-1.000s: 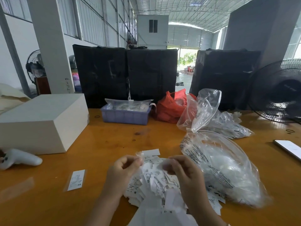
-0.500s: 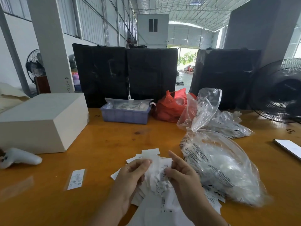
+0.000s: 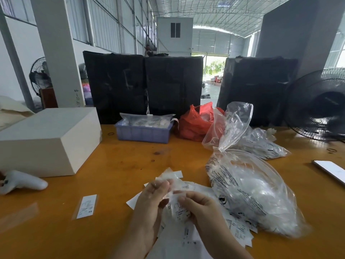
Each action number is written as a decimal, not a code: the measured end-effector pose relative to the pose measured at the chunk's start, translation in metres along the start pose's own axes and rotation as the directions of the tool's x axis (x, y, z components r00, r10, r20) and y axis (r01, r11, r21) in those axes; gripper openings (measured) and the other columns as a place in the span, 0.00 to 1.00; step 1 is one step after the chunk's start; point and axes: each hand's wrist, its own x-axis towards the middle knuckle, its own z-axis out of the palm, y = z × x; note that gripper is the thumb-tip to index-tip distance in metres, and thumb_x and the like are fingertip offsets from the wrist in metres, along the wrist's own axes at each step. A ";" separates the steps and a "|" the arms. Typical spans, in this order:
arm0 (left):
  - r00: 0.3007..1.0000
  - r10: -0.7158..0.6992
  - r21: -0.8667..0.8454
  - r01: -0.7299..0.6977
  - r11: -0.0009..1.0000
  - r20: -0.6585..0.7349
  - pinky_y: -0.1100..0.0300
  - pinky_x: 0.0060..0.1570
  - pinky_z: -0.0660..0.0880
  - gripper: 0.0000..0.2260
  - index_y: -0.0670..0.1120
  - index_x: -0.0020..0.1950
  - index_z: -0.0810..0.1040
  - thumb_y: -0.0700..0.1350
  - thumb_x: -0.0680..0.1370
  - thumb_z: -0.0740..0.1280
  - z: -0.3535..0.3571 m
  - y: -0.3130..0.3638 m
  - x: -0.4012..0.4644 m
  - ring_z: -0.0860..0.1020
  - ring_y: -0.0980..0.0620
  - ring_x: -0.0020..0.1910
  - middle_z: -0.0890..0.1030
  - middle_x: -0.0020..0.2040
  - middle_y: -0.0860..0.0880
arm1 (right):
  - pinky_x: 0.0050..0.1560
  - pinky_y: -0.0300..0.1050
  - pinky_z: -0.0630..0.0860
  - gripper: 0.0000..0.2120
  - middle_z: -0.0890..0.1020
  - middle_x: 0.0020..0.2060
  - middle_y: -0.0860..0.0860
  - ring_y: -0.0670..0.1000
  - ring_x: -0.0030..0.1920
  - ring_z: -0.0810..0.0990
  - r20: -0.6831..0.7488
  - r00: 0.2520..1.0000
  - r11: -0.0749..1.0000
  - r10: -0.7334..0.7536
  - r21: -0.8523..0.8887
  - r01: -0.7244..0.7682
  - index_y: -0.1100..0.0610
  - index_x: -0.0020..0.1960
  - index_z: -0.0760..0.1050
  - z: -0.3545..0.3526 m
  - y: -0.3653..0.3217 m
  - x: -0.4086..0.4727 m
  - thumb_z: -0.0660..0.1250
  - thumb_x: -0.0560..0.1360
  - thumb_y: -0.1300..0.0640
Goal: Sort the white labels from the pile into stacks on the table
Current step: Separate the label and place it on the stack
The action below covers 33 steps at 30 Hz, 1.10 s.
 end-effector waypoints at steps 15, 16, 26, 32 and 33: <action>0.965 -0.108 0.560 -0.047 0.827 0.240 0.65 0.43 0.77 0.20 0.55 0.49 0.85 0.68 0.67 0.69 -0.025 0.026 0.000 0.80 0.57 0.41 0.83 0.40 0.51 | 0.48 0.36 0.76 0.09 0.86 0.45 0.45 0.44 0.47 0.83 0.136 0.991 0.897 -0.007 -0.436 0.067 0.45 0.42 0.85 -0.018 -0.016 0.002 0.71 0.73 0.59; 0.967 -0.103 0.576 -0.053 0.816 0.235 0.66 0.42 0.76 0.16 0.55 0.48 0.85 0.62 0.67 0.70 -0.026 0.028 0.000 0.79 0.57 0.39 0.83 0.38 0.51 | 0.49 0.36 0.76 0.09 0.86 0.46 0.45 0.43 0.48 0.83 0.150 0.989 0.889 -0.004 -0.453 0.072 0.44 0.42 0.85 -0.018 -0.017 0.002 0.71 0.73 0.58; 0.956 -0.142 0.654 -0.063 0.754 0.256 0.67 0.41 0.76 0.15 0.55 0.58 0.81 0.38 0.75 0.71 -0.027 0.026 0.000 0.81 0.58 0.40 0.83 0.40 0.52 | 0.38 0.37 0.77 0.05 0.83 0.37 0.51 0.46 0.35 0.80 0.055 0.993 0.990 -0.104 -0.087 0.109 0.54 0.39 0.84 -0.019 -0.012 0.006 0.71 0.69 0.62; 0.991 -0.049 0.579 -0.031 0.815 0.123 0.62 0.51 0.79 0.12 0.52 0.47 0.86 0.36 0.76 0.69 -0.021 0.013 0.003 0.82 0.57 0.47 0.83 0.47 0.52 | 0.40 0.41 0.75 0.04 0.83 0.38 0.55 0.48 0.36 0.80 -0.213 0.973 0.981 -0.089 0.151 0.123 0.55 0.37 0.79 -0.024 -0.011 0.010 0.73 0.63 0.59; 0.994 -0.033 0.563 -0.029 0.826 0.101 0.63 0.49 0.79 0.11 0.51 0.46 0.86 0.36 0.76 0.69 -0.020 0.012 0.003 0.82 0.57 0.47 0.84 0.48 0.52 | 0.39 0.41 0.74 0.04 0.83 0.37 0.55 0.48 0.35 0.79 -0.246 0.966 0.981 -0.083 0.152 0.123 0.56 0.37 0.79 -0.025 -0.011 0.011 0.73 0.65 0.60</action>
